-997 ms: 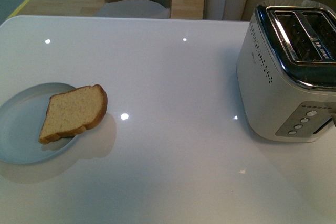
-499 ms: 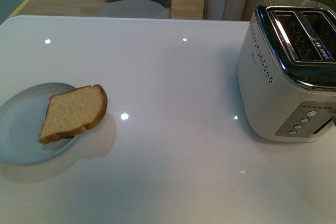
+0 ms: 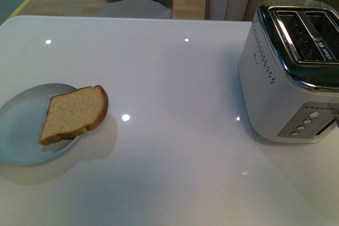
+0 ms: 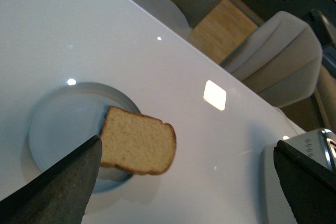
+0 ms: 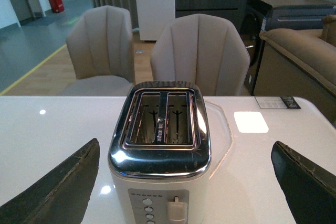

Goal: Left arm holds plate, right arm toasts bread

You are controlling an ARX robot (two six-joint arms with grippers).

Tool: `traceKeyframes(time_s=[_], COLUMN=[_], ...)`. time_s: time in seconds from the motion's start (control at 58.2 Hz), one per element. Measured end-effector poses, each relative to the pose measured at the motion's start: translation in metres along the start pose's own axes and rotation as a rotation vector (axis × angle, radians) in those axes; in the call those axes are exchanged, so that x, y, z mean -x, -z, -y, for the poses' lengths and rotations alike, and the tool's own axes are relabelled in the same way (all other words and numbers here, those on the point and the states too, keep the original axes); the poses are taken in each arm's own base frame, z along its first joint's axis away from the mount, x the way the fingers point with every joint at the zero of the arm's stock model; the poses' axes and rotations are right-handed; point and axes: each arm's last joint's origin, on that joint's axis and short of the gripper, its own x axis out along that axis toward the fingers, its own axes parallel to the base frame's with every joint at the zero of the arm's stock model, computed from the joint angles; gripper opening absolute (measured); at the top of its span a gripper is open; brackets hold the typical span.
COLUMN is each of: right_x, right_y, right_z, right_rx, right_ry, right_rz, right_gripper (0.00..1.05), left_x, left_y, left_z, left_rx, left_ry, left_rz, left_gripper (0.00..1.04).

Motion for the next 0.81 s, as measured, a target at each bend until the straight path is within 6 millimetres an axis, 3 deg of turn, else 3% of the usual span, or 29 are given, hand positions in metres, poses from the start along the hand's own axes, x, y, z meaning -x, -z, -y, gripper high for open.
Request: traceKeyframes(time_s=[0.138, 0.275, 0.533, 0.808], right_x=[0.000, 0.000, 0.000, 0.000], right_y=[0.000, 0.000, 0.000, 0.000], right_z=[0.000, 0.000, 0.000, 0.000], right_rx=[0.000, 0.000, 0.000, 0.000], right_ry=[0.000, 0.000, 0.000, 0.000], right_rz=[0.000, 0.000, 0.000, 0.000], right_gripper=[0.96, 0.96, 0.96, 0.96], left_x=[-0.044, -0.085, -0.149, -0.193], left_y=[-0.019, -0.023, -0.004, 0.030], left_z=[-0.021, -0.051, -0.089, -0.125], left_rx=[-0.062, -0.090, -0.142, -0.169], left_ry=[-0.076, -0.167, -0.212, -0.243], left_rz=[-0.010, -0.073, -0.209, -0.309], left_gripper=[0.98, 0.98, 0.98, 0.98])
